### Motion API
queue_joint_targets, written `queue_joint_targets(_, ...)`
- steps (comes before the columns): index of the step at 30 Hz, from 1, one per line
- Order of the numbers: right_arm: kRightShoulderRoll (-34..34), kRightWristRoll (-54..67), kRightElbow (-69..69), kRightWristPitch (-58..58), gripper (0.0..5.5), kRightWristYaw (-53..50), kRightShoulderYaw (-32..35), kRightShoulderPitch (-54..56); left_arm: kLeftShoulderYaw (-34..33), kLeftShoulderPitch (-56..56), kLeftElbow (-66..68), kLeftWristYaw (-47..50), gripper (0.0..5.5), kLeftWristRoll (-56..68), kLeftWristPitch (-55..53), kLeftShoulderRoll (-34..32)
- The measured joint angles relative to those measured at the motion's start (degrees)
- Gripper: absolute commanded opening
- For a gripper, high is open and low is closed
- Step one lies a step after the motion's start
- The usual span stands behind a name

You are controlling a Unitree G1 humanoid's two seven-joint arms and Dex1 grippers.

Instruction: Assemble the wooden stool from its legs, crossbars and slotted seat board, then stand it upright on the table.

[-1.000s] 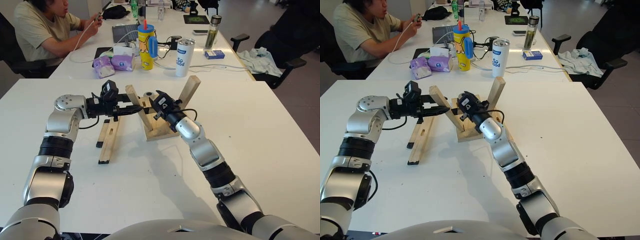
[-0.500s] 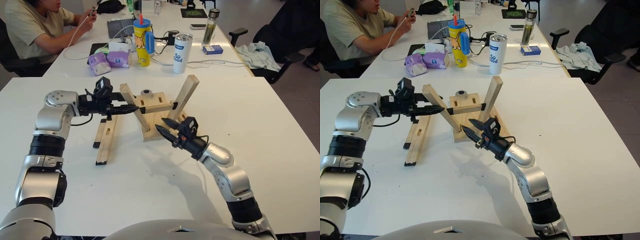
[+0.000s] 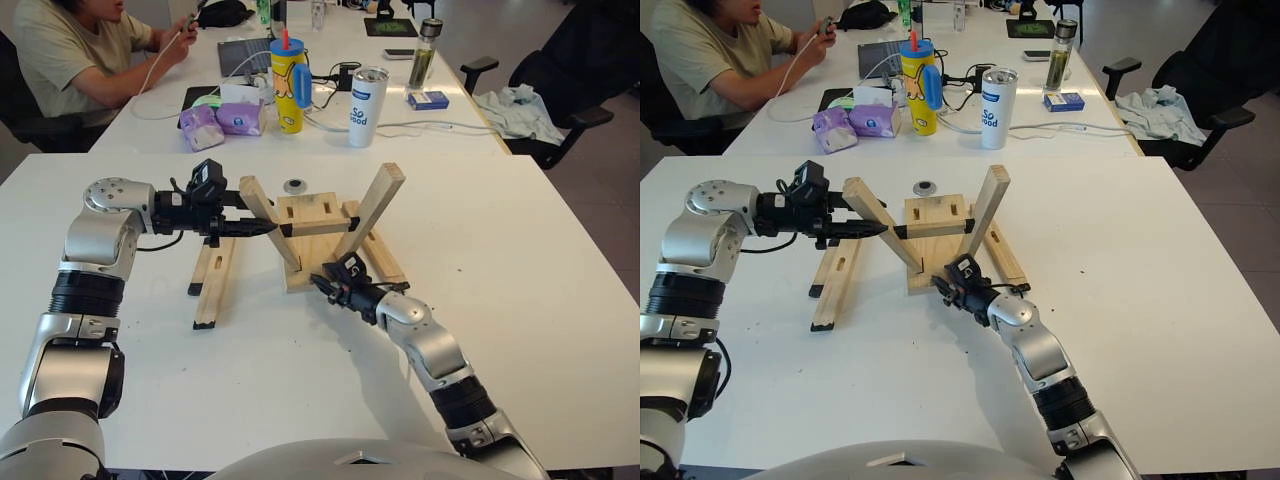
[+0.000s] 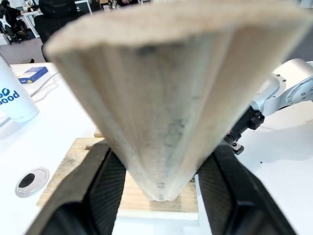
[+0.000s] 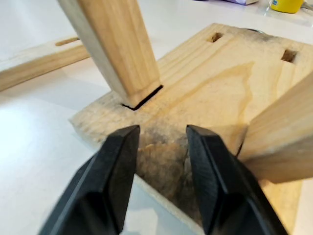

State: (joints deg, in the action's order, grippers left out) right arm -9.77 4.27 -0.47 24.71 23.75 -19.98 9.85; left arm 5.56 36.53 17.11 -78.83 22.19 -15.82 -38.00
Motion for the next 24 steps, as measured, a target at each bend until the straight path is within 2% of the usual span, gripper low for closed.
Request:
queue_joint_targets(4, -0.2, -1.2, 0.0, 0.7, 1.74, 0.0, -1.3, 0.6, 1.0, -2.9, 0.2, 2.3, 3.13, -1.9, -1.1, 1.3)
queue_joint_targets(8, -0.2, -1.5, 0.0, 1.4, 1.74, 0.1, -1.7, 1.1, -3.2, -4.4, -3.3, 3.3, 3.81, 1.6, -4.1, 0.6)
queue_joint_targets(12, -0.2, -1.5, 0.2, 1.5, 1.74, 0.1, -1.8, 1.3, -11.4, -7.6, -9.3, 3.8, 3.93, 8.7, -10.2, -3.0)
queue_joint_targets(14, -0.2, -1.5, 0.3, 1.4, 1.74, 0.1, -1.7, 1.4, -20.5, -6.6, -12.8, 6.8, 3.93, 18.6, -16.3, -4.2)
queue_joint_targets(16, -0.3, -1.5, 0.5, 1.1, 1.74, 0.0, -1.5, 1.5, -27.2, -1.1, -13.3, 14.5, 3.93, 28.1, -19.2, -2.7)
queue_joint_targets(19, -0.2, -1.4, 1.0, 0.5, 1.74, 0.2, -1.5, 1.9, -32.8, 9.3, -15.0, 27.9, 3.93, 37.0, -19.5, 1.7)
queue_joint_targets(21, 0.1, -1.4, 2.0, 0.4, 1.74, 0.4, -1.5, 2.3, -32.8, 14.2, -20.3, 37.4, 3.93, 41.1, -19.5, 6.1)
queue_joint_targets(24, 0.4, -1.5, 2.9, 0.3, 1.74, 0.1, -1.6, 2.5, -25.2, 13.6, -25.3, 42.4, 3.93, 38.2, -22.1, 8.4)
